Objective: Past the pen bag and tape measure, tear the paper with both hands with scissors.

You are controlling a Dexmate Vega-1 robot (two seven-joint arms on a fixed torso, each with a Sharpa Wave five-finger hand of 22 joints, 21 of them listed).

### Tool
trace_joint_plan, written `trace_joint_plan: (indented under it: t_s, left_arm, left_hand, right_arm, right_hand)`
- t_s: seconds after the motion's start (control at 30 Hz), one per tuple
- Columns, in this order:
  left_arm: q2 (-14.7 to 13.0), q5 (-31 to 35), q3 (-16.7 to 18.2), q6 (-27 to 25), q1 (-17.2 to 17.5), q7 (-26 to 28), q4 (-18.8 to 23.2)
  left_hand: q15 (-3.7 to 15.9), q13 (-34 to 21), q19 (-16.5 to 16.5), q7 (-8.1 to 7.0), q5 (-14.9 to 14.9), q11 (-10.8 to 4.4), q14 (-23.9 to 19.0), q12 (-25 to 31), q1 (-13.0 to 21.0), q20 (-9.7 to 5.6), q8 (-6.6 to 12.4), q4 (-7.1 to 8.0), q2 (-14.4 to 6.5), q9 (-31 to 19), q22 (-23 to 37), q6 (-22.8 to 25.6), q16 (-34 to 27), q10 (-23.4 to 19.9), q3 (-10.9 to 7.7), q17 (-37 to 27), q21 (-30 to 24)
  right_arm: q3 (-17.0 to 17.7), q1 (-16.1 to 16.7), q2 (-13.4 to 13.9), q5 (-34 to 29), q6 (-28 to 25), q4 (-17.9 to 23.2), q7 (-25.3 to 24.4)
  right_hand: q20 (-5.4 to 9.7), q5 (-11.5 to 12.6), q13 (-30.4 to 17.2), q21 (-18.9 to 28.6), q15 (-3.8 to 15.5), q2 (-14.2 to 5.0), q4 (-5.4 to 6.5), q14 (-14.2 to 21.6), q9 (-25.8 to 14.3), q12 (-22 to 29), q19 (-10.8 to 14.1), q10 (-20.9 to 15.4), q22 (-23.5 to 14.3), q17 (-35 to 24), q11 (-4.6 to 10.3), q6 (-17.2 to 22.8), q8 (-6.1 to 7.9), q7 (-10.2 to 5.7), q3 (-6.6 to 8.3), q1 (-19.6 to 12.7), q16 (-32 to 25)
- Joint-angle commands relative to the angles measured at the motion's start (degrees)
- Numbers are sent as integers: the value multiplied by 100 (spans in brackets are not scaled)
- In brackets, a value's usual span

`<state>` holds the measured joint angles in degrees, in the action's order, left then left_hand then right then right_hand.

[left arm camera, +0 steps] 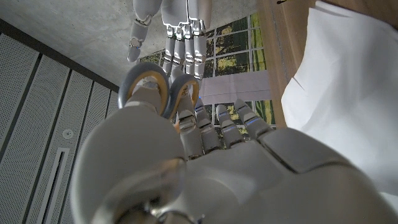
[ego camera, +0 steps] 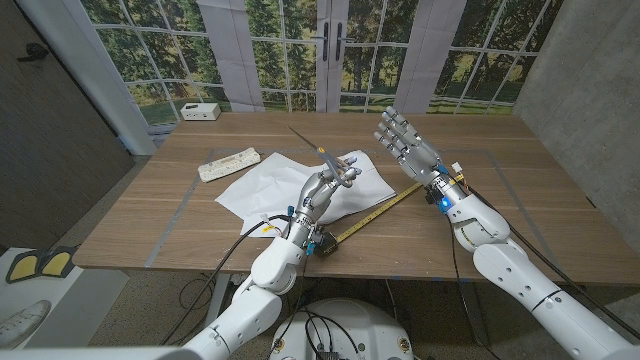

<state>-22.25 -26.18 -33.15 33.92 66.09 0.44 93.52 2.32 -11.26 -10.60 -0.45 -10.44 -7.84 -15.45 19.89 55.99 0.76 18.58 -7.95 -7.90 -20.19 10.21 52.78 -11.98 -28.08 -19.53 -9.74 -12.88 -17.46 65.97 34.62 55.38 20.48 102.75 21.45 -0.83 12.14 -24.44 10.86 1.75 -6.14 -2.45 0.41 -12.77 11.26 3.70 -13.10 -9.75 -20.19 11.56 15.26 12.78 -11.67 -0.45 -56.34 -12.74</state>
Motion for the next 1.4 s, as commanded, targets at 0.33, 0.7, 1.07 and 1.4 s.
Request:
trace_joint_plan:
  t_s: [0.33,0.7,1.07,1.4]
  left_arm:
    - [22,-132,136,132,115,80,68]
    - [0,-172,124,104,50,-24,40]
    - [44,-337,103,33,13,-90,36]
    - [89,-570,114,-53,-12,-158,20]
  left_hand:
    - [960,-173,-31,-724,-98,-412,-745,270,-436,387,-1,333,-218,18,46,-28,-160,-1459,-177,-206,44]
    - [946,-612,84,-729,-112,-392,-781,284,-500,510,156,449,-301,-108,87,-97,-447,-998,-213,-676,58]
    - [1014,-2734,125,-635,-99,-416,-1000,1989,-277,528,180,339,-283,-156,159,-38,-1534,-698,-49,-2445,-34]
    - [1029,-4414,60,-557,-41,-429,-1066,3320,-42,516,145,137,-229,-132,218,106,-2302,-601,78,-3508,-116]
  right_arm:
    - [-2,67,116,-90,-29,132,-151]
    - [4,58,121,-9,-76,96,-133]
    - [39,38,140,8,-61,36,-64]
    - [84,56,185,41,-116,54,-77]
  right_hand:
    - [15,8,-3,36,931,-83,-38,26,-17,43,50,-71,-15,17,-2,67,17,-21,33,6,-35]
    - [18,3,9,32,914,-112,-50,15,-14,44,50,-65,-16,38,7,77,13,-24,46,1,-40]
    - [29,-3,24,27,902,-157,-78,-8,-11,33,47,-27,-17,64,15,90,9,-37,79,-35,-40]
    - [28,-12,43,24,892,-165,-91,-20,-9,28,43,-14,-17,81,9,99,5,-42,87,-38,-43]
